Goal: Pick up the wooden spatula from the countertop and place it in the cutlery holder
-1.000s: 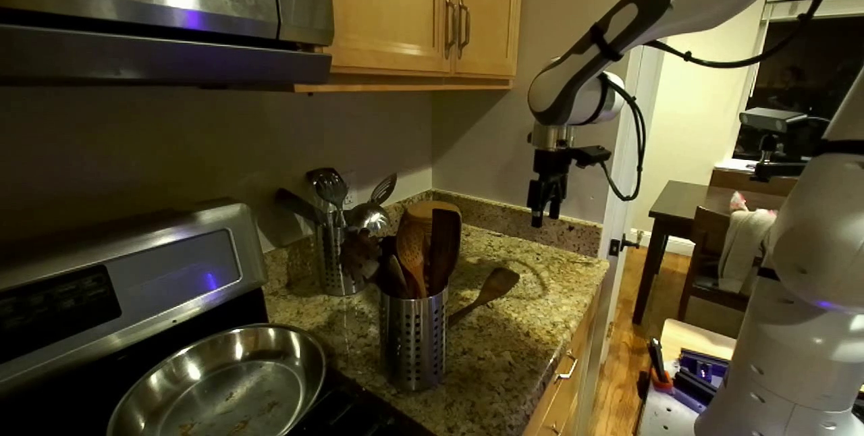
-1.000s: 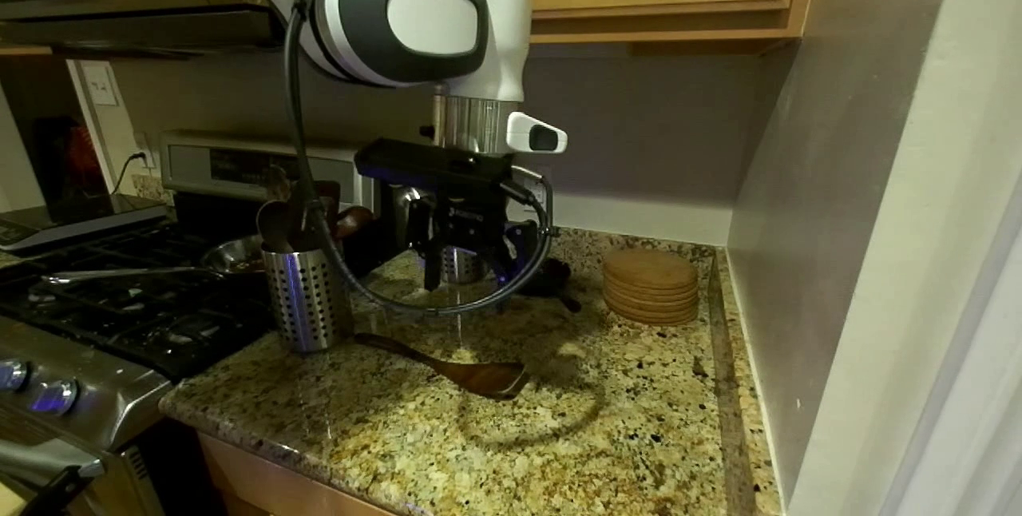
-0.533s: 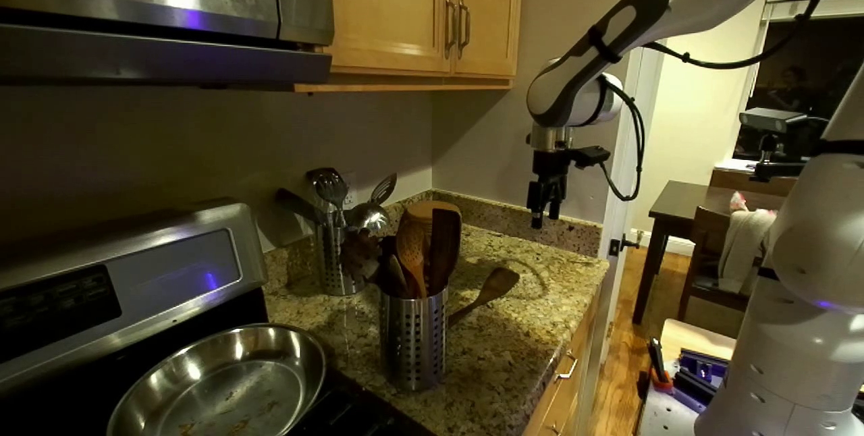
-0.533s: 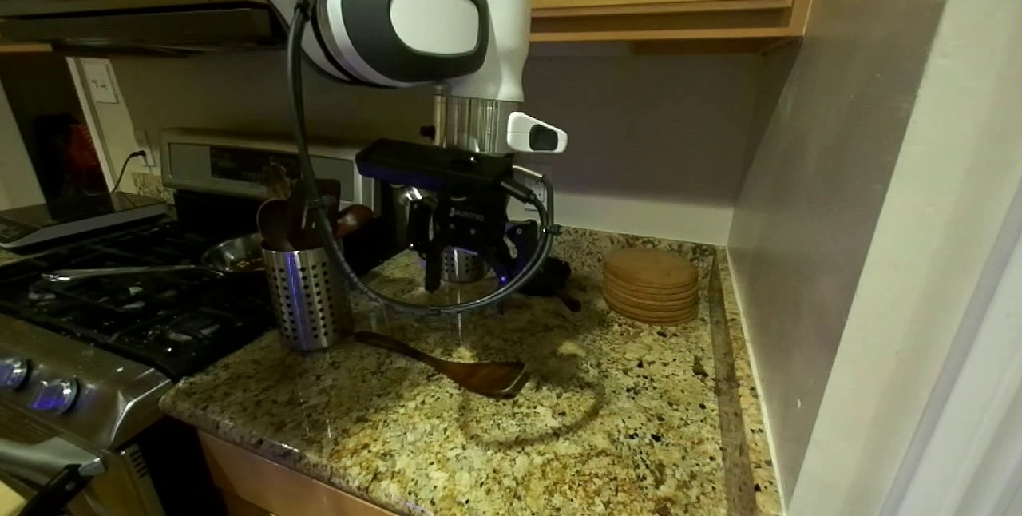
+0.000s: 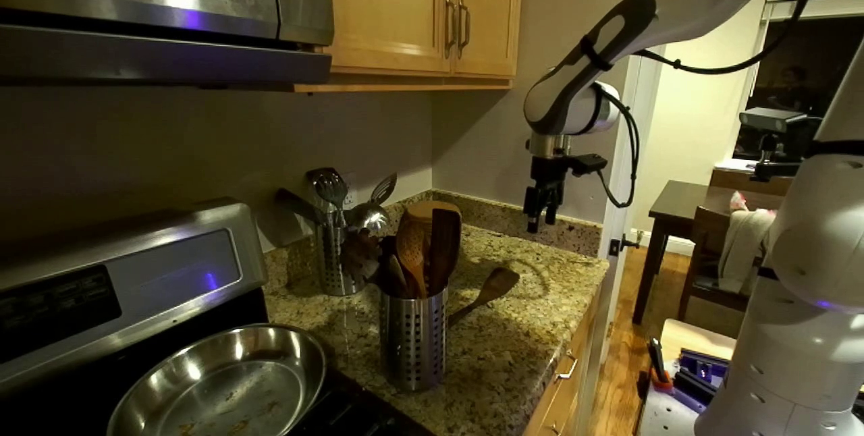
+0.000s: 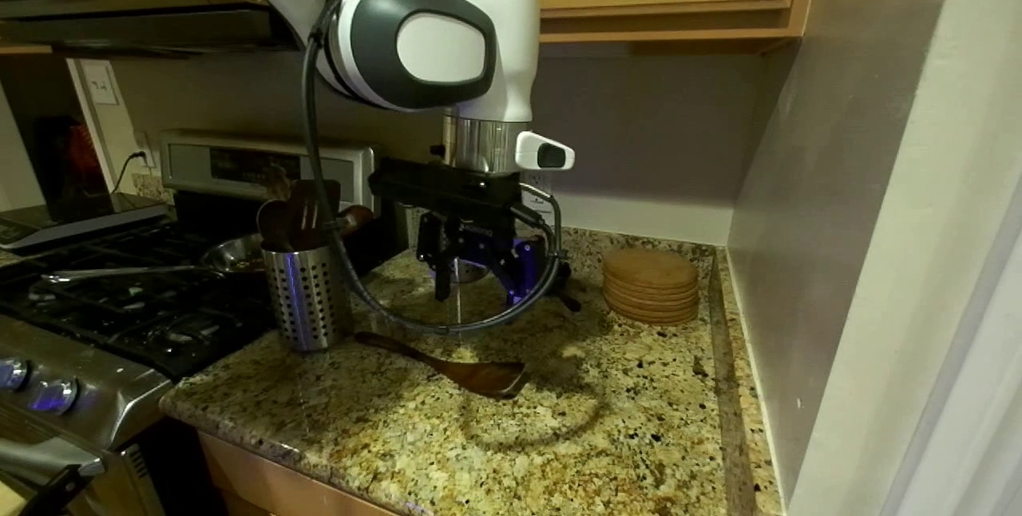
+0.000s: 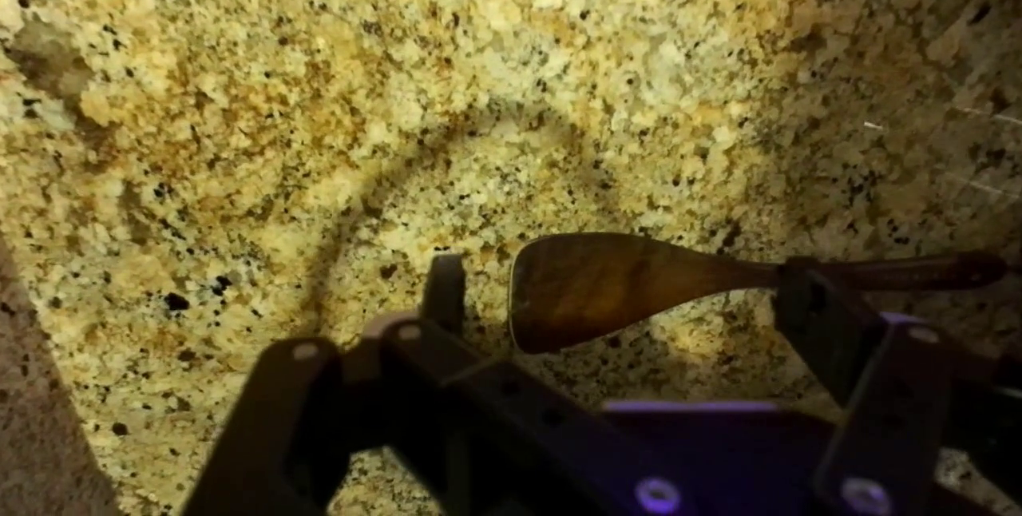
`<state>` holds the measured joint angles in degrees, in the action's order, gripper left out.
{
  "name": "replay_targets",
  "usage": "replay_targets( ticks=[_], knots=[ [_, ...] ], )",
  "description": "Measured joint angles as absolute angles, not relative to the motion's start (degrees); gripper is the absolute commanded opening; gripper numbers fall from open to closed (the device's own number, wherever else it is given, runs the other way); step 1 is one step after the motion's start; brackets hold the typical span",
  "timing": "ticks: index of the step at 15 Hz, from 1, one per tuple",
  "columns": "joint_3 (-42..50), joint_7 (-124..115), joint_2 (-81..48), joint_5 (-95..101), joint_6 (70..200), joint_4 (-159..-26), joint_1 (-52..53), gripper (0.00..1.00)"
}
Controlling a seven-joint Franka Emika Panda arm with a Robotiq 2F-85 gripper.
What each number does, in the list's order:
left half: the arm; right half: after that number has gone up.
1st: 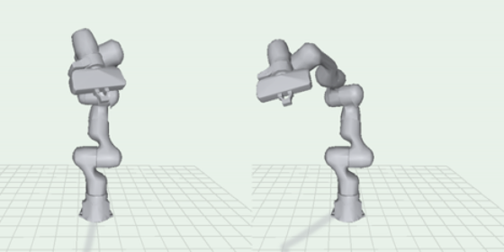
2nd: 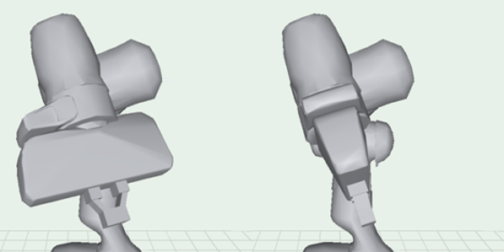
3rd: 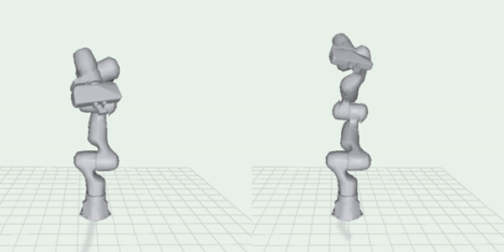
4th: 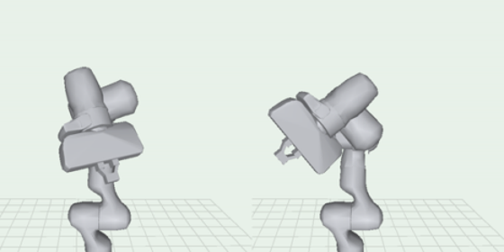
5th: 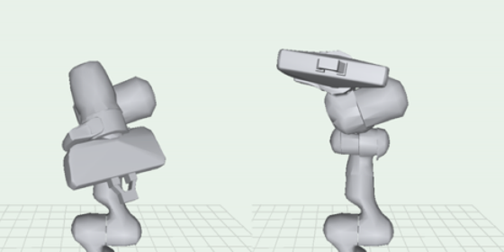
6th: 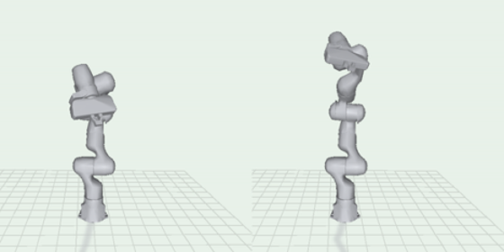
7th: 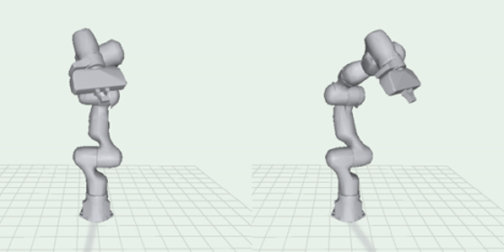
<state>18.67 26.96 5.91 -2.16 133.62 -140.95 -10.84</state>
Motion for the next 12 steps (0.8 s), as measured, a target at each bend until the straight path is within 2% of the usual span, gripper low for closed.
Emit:
replay_targets(
  ticks=[8,12],
  knots=[
    [17.98,42.69,-3.03,-17.75,145.73,-140.72,-12.27,1.0],
    [15.71,48.95,-6.74,-23.57,146.99,-139.95,-13.75,1.0]
  ],
)
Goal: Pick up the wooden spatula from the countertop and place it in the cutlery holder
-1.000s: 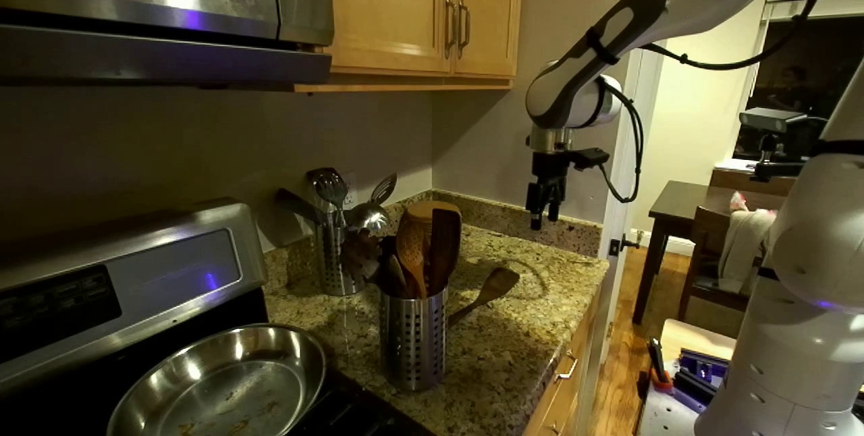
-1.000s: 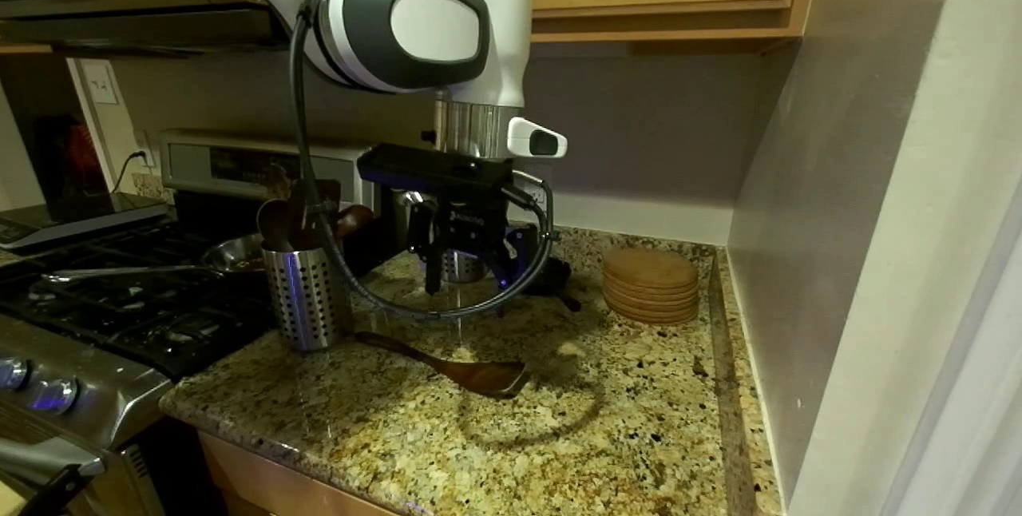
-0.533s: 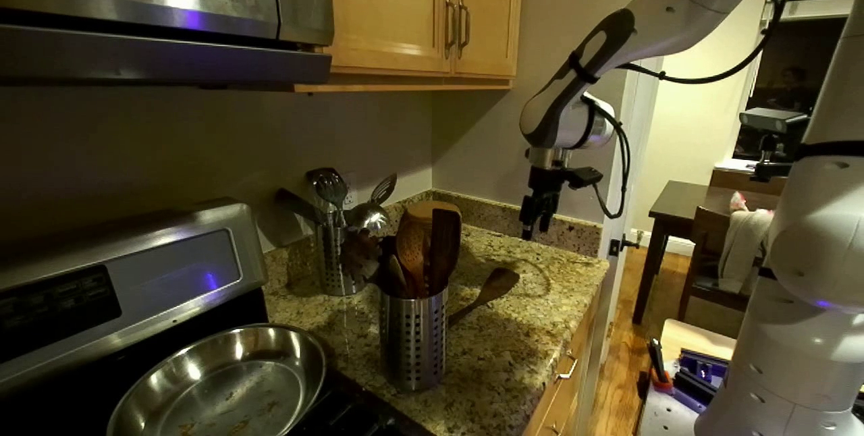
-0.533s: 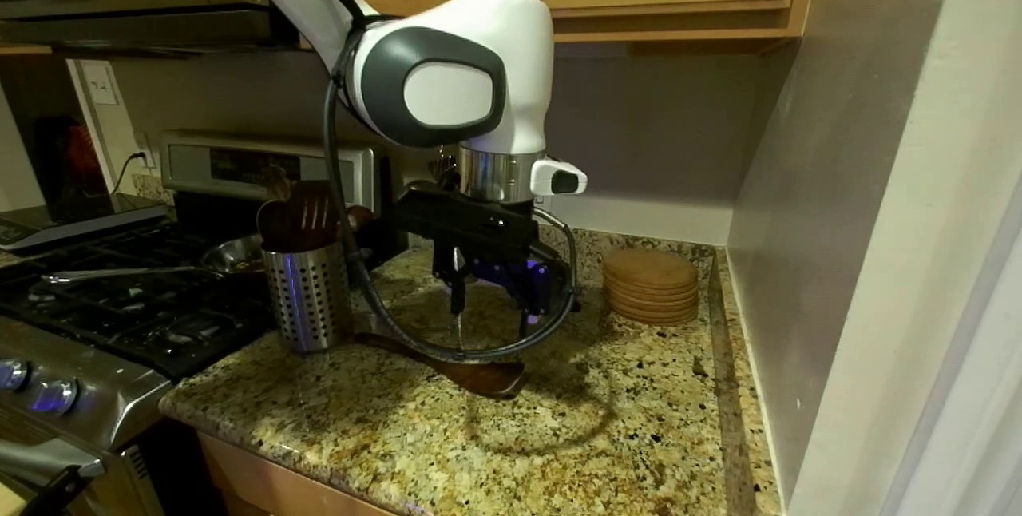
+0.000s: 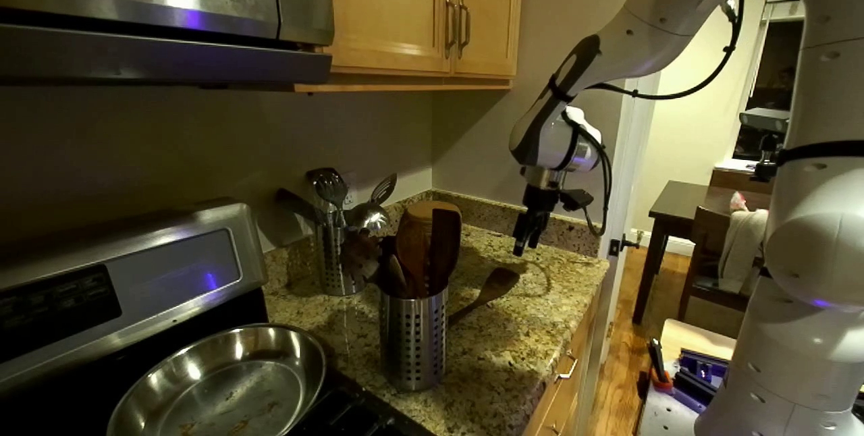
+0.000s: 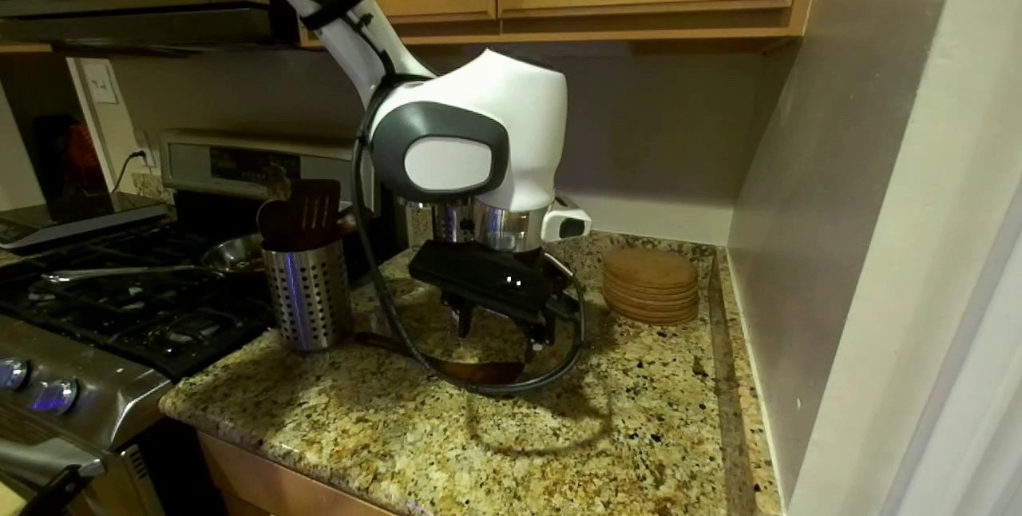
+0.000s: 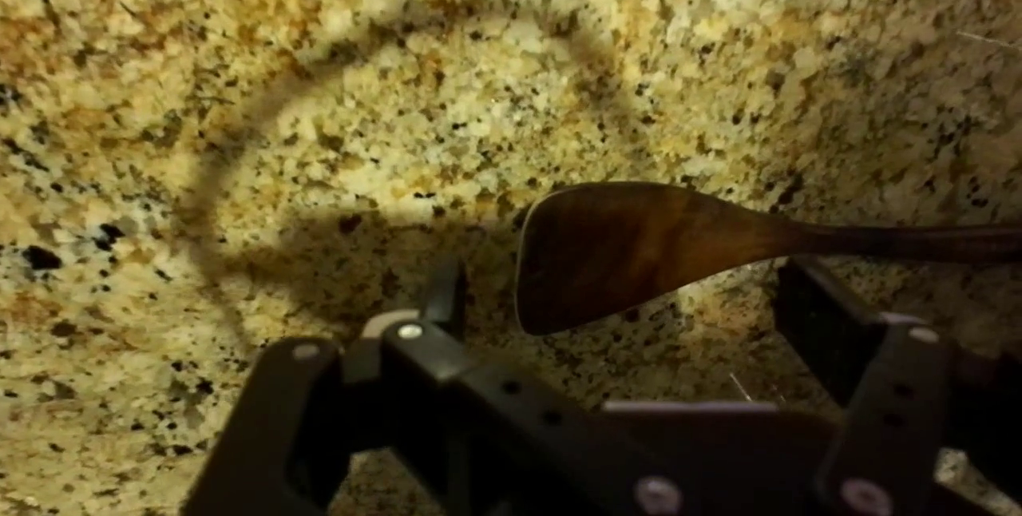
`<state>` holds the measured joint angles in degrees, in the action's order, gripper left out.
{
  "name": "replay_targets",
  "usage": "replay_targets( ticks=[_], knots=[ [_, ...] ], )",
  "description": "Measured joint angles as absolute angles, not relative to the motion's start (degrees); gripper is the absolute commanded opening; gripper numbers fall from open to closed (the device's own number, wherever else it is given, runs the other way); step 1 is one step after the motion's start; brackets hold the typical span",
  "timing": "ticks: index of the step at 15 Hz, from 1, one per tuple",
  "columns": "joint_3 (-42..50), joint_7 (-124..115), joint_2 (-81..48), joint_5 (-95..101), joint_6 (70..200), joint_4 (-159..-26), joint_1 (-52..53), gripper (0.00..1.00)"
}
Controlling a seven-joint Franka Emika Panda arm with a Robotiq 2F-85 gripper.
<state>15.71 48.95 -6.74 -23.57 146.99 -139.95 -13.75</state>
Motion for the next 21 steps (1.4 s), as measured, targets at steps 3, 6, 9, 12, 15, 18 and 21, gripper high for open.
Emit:
replay_targets(
  ticks=[3,6,9,12,15,18,21],
  knots=[
    [13.76,51.79,-9.49,-25.96,147.02,-139.02,-14.97,1.0],
    [11.98,52.91,-12.14,-26.36,147.04,-137.76,-16.15,1.0],
    [11.01,52.97,-14.22,-26.25,147.18,-136.57,-16.79,1.0],
    [10.72,52.95,-14.31,-26.24,147.18,-136.55,-16.8,1.0],
    [10.45,52.95,-14.32,-26.22,147.18,-136.54,-16.87,1.0],
    [9.41,53.66,-14.46,-26.18,147.73,-136.49,-17.35,1.0],
    [8.98,55.63,-15.2,-26.13,150.11,-136.38,-17.64,1.0]
  ],
)
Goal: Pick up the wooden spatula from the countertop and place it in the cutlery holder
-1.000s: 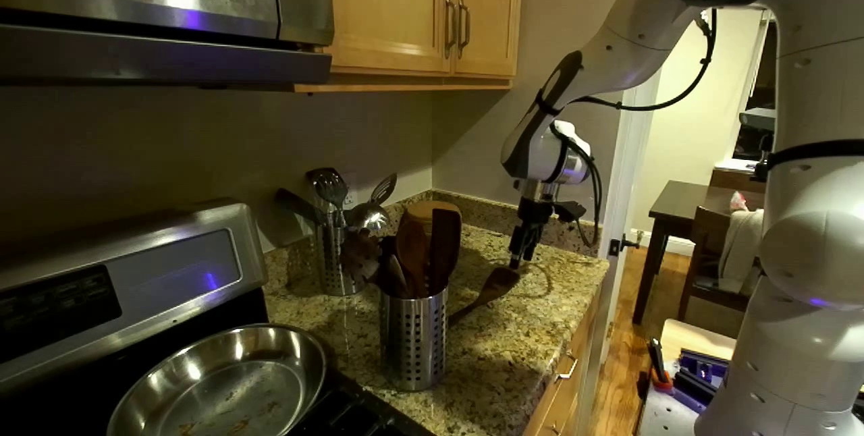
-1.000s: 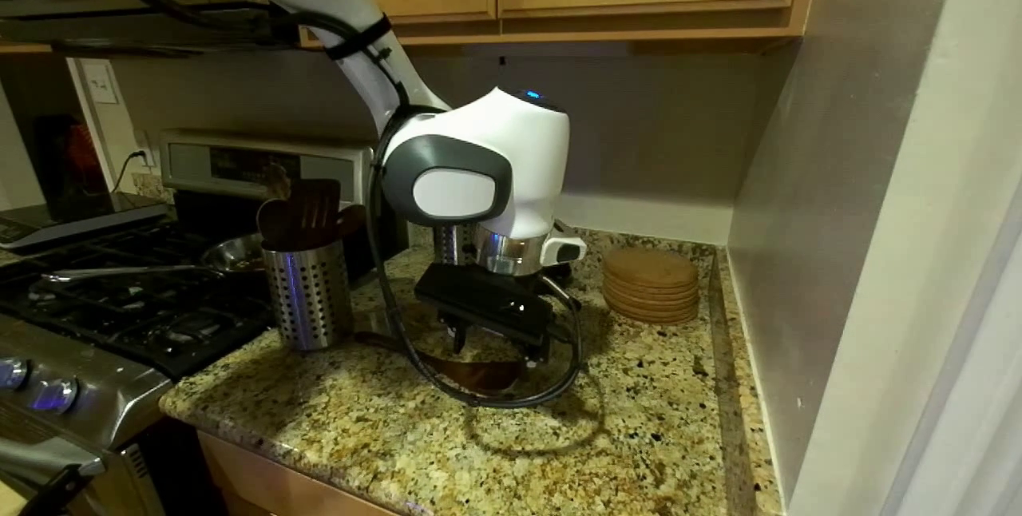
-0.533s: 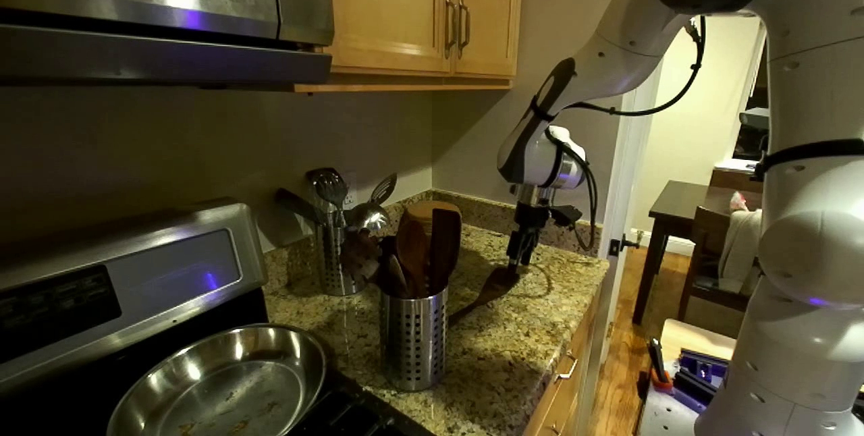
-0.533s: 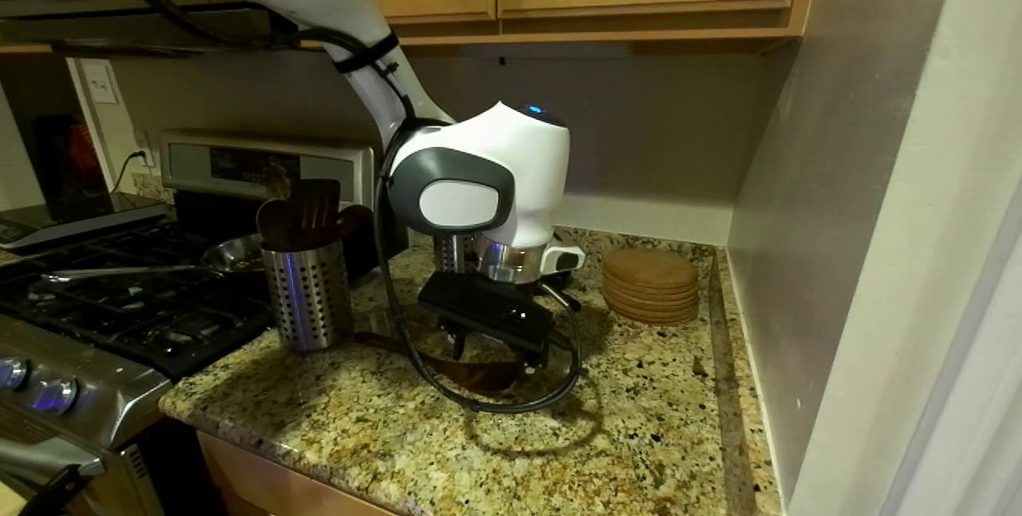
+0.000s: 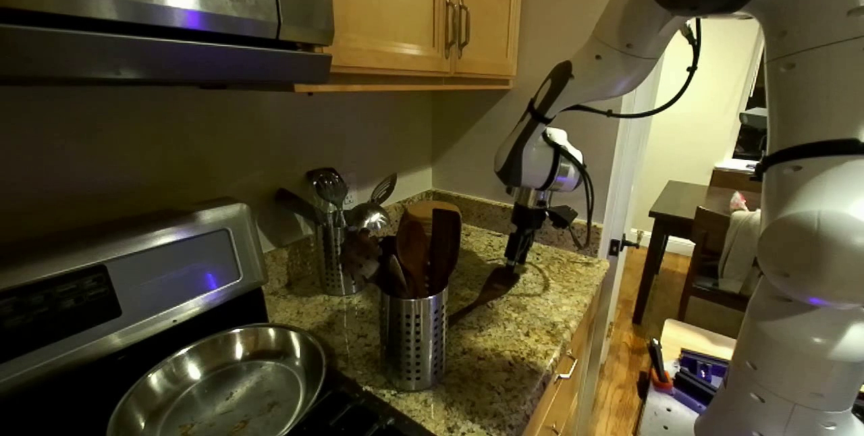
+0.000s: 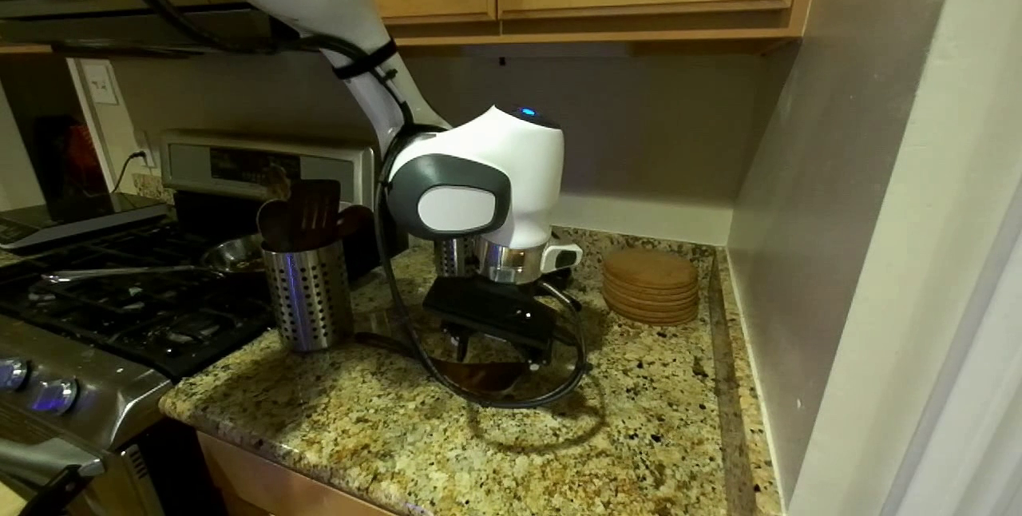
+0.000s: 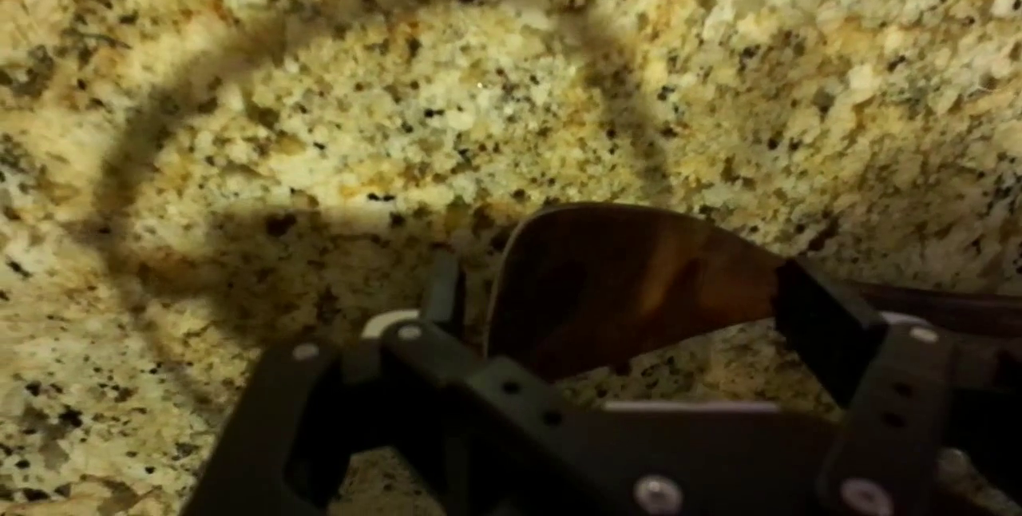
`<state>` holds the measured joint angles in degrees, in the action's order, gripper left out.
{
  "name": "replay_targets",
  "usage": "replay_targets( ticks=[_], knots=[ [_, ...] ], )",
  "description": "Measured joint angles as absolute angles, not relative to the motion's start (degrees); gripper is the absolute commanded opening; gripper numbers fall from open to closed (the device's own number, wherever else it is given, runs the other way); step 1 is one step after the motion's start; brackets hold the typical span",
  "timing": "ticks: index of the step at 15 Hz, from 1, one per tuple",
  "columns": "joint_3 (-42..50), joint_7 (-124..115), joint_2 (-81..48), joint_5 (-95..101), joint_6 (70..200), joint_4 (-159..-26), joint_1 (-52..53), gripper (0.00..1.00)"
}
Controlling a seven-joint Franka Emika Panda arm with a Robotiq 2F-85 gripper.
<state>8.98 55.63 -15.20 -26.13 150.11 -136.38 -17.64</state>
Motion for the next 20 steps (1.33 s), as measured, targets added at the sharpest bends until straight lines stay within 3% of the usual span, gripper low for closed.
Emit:
replay_targets(
  ticks=[18,19,20],
  knots=[
    [3.27,60.57,-22.29,-26.17,151.87,-130.79,-23.52,1.0],
    [3.26,60.57,-22.78,-26.17,151.61,-130.35,-23.53,0.99],
    [3.25,60.57,-23.21,-26.17,151.35,-130.04,-23.56,0.89]
  ],
)
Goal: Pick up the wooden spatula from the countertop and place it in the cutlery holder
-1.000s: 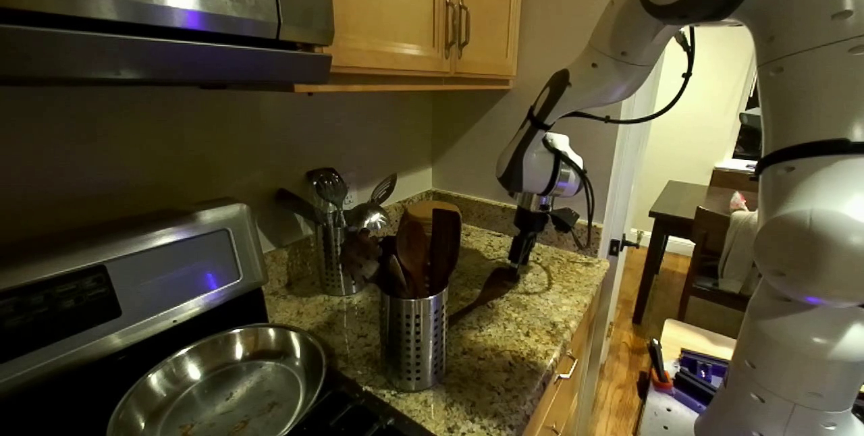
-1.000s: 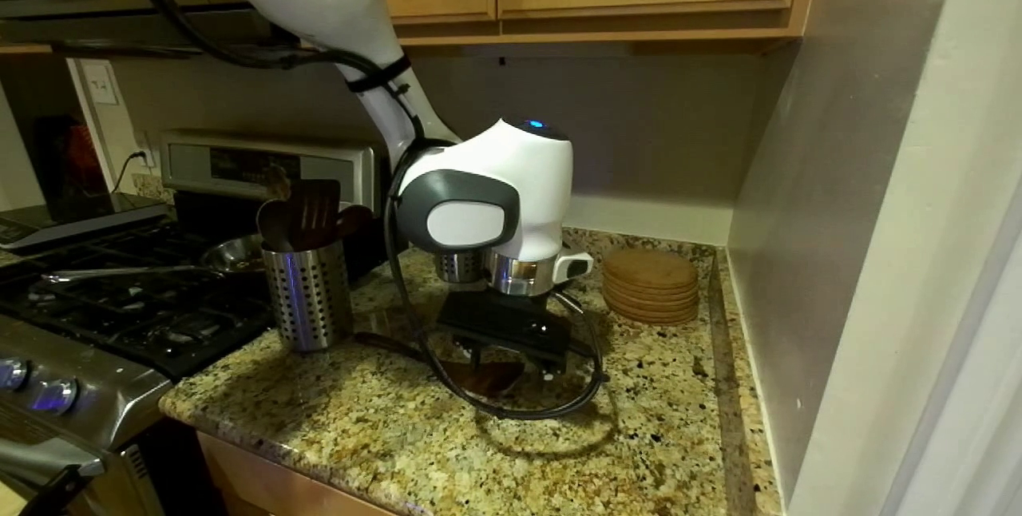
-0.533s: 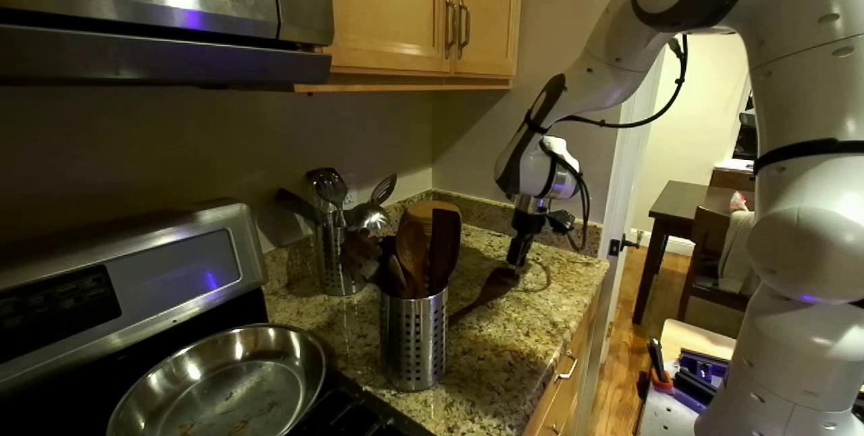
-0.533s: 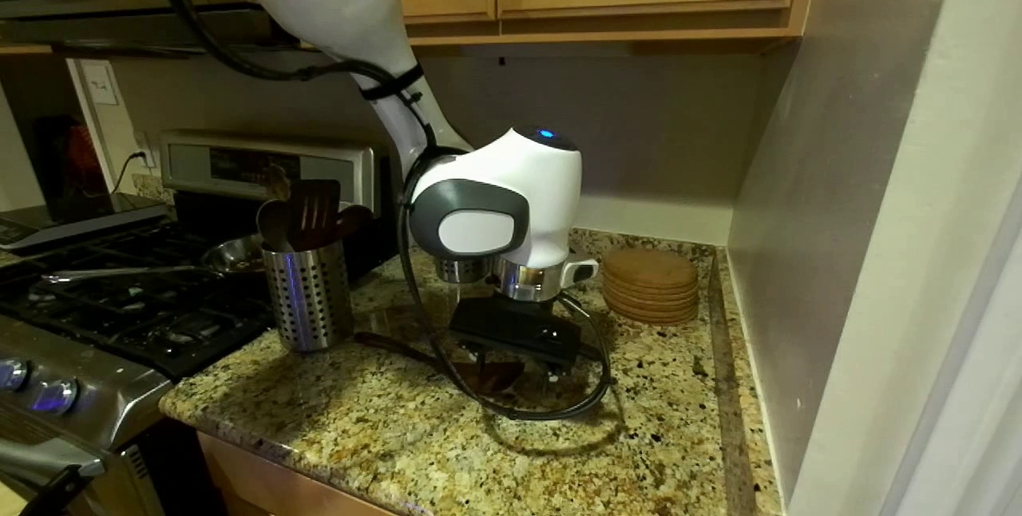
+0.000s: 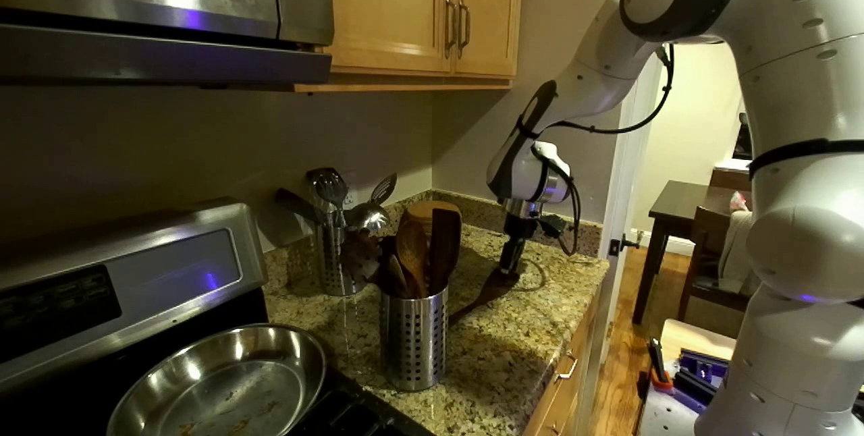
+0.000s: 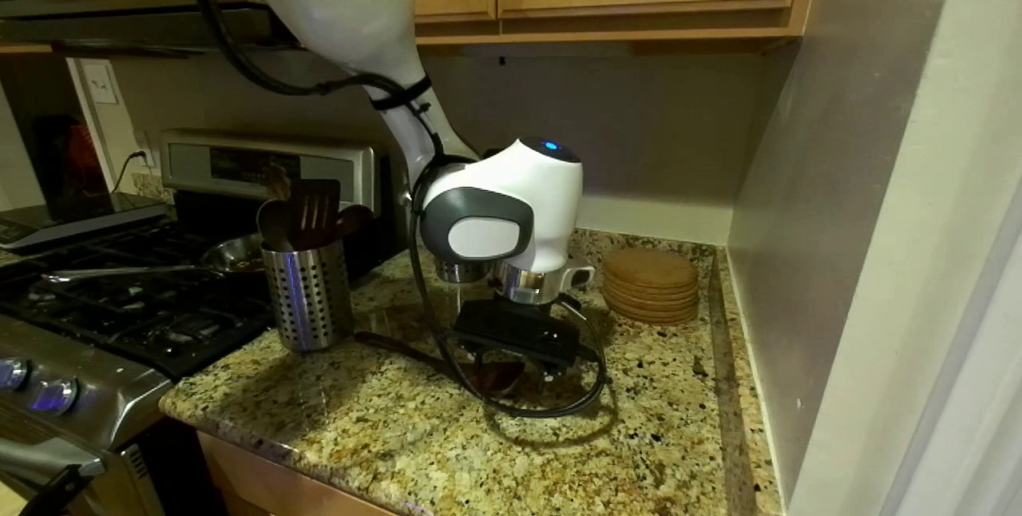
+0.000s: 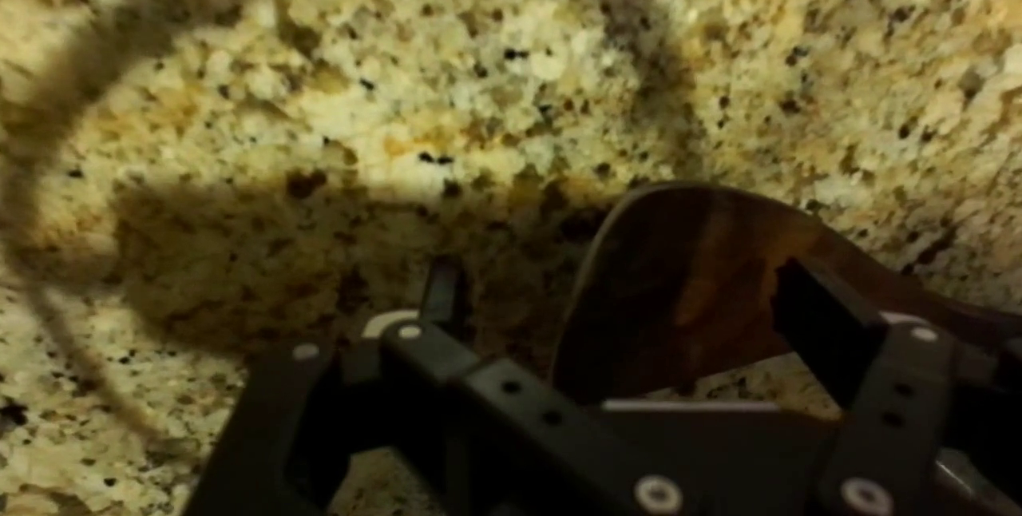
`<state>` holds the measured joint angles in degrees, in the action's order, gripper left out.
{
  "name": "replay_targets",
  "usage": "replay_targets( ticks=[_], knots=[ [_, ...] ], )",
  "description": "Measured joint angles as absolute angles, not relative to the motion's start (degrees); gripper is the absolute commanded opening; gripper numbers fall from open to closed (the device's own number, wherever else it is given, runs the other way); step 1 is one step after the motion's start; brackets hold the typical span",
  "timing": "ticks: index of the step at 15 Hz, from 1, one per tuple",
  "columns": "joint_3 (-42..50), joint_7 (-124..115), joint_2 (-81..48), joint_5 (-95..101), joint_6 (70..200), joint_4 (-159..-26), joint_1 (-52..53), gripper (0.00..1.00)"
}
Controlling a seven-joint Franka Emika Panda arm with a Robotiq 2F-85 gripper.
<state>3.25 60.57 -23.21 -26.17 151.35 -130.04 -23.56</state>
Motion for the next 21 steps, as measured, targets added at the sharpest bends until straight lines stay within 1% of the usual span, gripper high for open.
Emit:
replay_targets(
  ticks=[1,2,5,7,10,12,14,16,17,18,19,20,21],
  knots=[
    [3.24,60.57,-23.54,-26.17,151.09,-129.79,-23.61,0.75],
    [3.21,60.57,-23.79,-26.17,150.82,-129.55,-23.73,0.72],
    [3.04,60.57,-24.32,-26.17,149.98,-128.92,-24.27,0.5],
    [2.88,60.57,-24.46,-26.17,149.52,-128.52,-24.67,0.38],
    [2.5,60.61,-24.5,-26.18,148.23,-127.74,-25.4,0.18],
    [2.4,60.94,-24.51,-26.28,146.85,-127.04,-25.87,0.08],
    [2.21,61.93,-24.52,-26.47,145.05,-126.33,-26.52,0.06],
    [2.08,63.79,-24.52,-27.08,142.87,-125.67,-27.28,0.01],
    [2.06,64.84,-24.55,-27.5,141.74,-125.36,-27.66,0.06],
    [2.06,65.8,-24.58,-27.74,140.59,-125.03,-28.05,0.04],
    [2.07,66.58,-24.62,-27.9,139.58,-124.74,-28.44,0.24],
    [2.15,67.15,-24.69,-27.95,138.68,-124.44,-28.7,0.3],
    [2.35,67.63,-24.76,-27.96,137.95,-124.19,-28.78,0.34]
  ],
)
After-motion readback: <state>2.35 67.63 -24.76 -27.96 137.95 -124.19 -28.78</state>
